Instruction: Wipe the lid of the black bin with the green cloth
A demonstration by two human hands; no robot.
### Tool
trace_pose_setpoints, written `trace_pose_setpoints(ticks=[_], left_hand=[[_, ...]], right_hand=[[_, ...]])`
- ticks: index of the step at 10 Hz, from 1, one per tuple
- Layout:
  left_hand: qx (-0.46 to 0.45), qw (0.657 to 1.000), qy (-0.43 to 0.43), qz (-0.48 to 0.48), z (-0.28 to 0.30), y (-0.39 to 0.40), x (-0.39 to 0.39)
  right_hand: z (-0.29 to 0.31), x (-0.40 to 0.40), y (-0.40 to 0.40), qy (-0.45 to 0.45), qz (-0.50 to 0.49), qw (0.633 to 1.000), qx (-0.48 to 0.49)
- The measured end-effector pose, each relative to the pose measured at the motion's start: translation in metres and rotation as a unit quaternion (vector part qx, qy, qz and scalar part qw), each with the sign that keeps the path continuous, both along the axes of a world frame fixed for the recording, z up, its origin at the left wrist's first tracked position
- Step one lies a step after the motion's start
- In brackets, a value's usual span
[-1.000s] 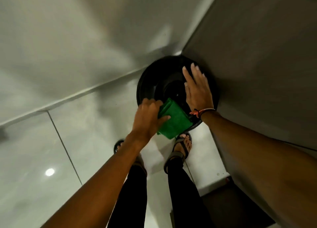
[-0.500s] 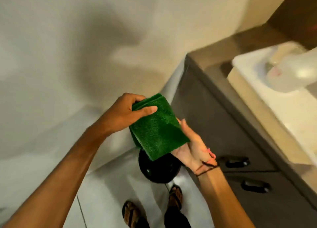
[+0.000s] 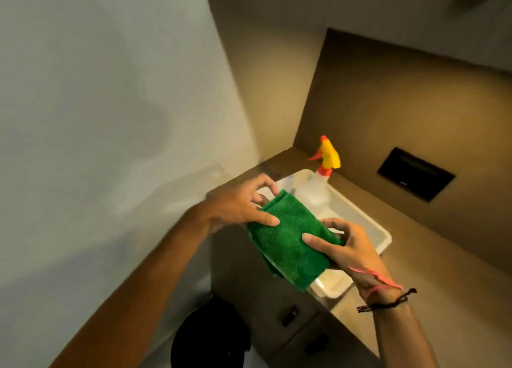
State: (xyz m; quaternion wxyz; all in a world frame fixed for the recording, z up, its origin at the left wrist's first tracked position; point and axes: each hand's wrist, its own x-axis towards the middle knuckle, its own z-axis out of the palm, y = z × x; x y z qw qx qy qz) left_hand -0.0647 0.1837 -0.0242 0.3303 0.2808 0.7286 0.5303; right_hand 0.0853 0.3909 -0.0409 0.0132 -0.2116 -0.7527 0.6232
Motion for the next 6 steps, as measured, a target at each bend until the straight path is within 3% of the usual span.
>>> trace_pose_setpoints(ticks=[2,3,4,5,6], left_hand=[[-0.103,0.991,0.089,-0.015,-0.054,0.118,-0.002],[-0.165,0.975,0.149,-0.021,-0.082,0.14,-0.003],[-0.204,0.963,0.171,-0.042,-0.094,0.143,0.002],[-0.245,0.93,0.265,-0.075,-0.086,0.137,0.007],[-0.222,0.911,0.347,-0.016,-0.065,0.114,0.013]], right_hand=[[-0.039,-0.005,0.07,-0.093,-0.053,0.958,0.267],[-0.05,-0.012,0.074,-0.118,-0.019,0.929,0.35],[-0.055,-0.021,0.07,-0.192,0.082,0.865,0.456],[-0.049,-0.025,0.062,-0.252,0.134,0.801,0.527],[-0.038,-0.024,0.05,-0.211,0.107,0.778,0.582]])
